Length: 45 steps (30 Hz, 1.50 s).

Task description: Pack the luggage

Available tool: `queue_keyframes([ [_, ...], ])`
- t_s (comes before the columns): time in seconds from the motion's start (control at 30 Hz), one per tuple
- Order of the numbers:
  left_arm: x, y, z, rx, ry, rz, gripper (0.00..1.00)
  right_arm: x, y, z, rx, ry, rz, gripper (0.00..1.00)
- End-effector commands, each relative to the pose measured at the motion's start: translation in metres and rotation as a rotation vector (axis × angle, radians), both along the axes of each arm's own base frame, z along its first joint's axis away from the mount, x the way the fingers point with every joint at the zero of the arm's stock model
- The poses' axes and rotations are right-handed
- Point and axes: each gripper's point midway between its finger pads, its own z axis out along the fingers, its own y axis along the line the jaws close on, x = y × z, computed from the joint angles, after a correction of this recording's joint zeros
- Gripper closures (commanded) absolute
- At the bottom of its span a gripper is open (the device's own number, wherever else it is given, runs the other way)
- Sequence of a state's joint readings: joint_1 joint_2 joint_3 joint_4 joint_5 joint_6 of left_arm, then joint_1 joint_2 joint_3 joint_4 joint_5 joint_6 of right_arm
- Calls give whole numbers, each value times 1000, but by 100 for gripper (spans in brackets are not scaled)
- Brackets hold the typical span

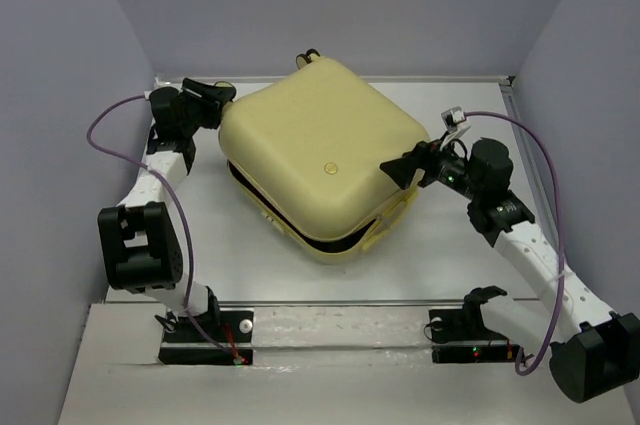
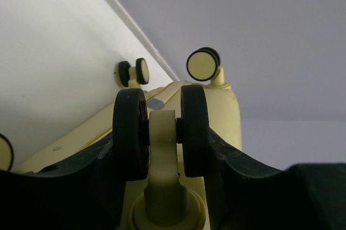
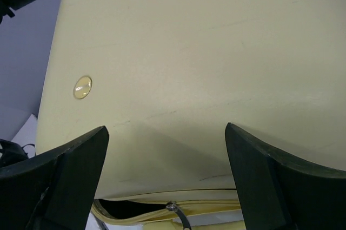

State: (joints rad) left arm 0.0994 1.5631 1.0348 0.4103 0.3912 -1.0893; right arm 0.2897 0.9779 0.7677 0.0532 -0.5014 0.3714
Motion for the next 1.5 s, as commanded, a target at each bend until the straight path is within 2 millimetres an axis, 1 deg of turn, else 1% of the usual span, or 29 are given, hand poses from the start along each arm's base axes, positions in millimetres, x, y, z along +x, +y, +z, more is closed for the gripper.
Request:
queue_keyframes([
  [0.0,-32,-14,208,52,-511,-52,94,-21,9,-24,-7,112,18,6],
  [0.03,-39,-14,223,66,-520,-53,94,-23,12,-23,-10,109,31,6],
  [0.17,-48,-15,231,96,-480,-52,94,-22,15,-36,-38,145,43,6],
  [0.33,-56,-19,183,138,-375,-95,94,-24,7,-42,-73,169,6,6],
  [0.37,-56,-18,171,142,-350,-95,94,-25,5,-42,-86,173,-1,8],
  [0.4,-56,-17,146,141,-301,-99,94,-24,2,-38,-95,168,-14,10],
  [0.43,-57,-15,136,145,-286,-99,94,-27,3,-39,-111,167,-6,13],
  [0.47,-58,-14,112,145,-240,-101,94,-31,-1,-39,-122,175,-21,16],
  [0.5,-59,-13,102,144,-227,-100,94,-34,-3,-41,-123,175,-25,22],
  [0.57,-60,-10,72,137,-175,-99,94,-43,-7,-34,-105,148,-33,23],
  [0.6,-59,-9,64,134,-167,-99,94,-46,-9,-34,-103,147,-39,28],
  [0.67,-56,-10,42,115,-122,-116,94,-56,-15,-26,-89,128,-50,30],
  [0.77,-48,-7,27,115,-95,-119,94,-66,-18,-22,-82,124,-49,48],
  [0.8,-44,-5,27,123,-92,-114,94,-72,-17,-24,-79,137,-33,58],
  [0.83,-40,-3,20,136,-74,-108,94,-78,-14,-36,-75,171,-12,65],
  [0.87,-37,-1,24,145,-78,-104,94,-82,-11,-41,-64,185,9,73],
  [0.9,-36,0,23,151,-70,-102,89,-84,-10,-49,-63,204,13,78],
  [1.0,-37,3,16,174,-54,-90,72,-93,-4,-81,-69,264,46,86],
  [1.07,-40,8,14,208,-47,-67,31,-103,8,-93,-64,291,112,88],
  [1.1,-42,11,12,220,-34,-56,22,-104,12,-95,-70,295,122,88],
  [1.13,-44,17,19,246,-45,-18,15,-105,15,-97,-78,300,124,87],
  [1.2,-49,28,30,304,-60,36,2,-101,15,-105,-107,299,93,78],
  [1.23,-58,41,48,346,-82,114,1,-99,14,-107,-114,295,81,63],
  [1.27,-63,47,58,375,-100,151,1,-95,13,-108,-113,281,67,56],
  [1.3,-79,53,81,426,-146,189,1,-94,10,-115,-119,277,43,46],
  [1.33,-87,62,94,464,-167,243,1,-90,12,-110,-95,235,41,43],
  [1.4,-105,65,113,510,-210,271,1,-87,11,-113,-63,192,22,40],
  [1.43,-123,62,126,524,-245,268,1,-85,11,-118,-47,169,16,39],
  [1.47,-141,50,125,508,-275,225,1,-81,10,-124,-58,168,7,39],
])
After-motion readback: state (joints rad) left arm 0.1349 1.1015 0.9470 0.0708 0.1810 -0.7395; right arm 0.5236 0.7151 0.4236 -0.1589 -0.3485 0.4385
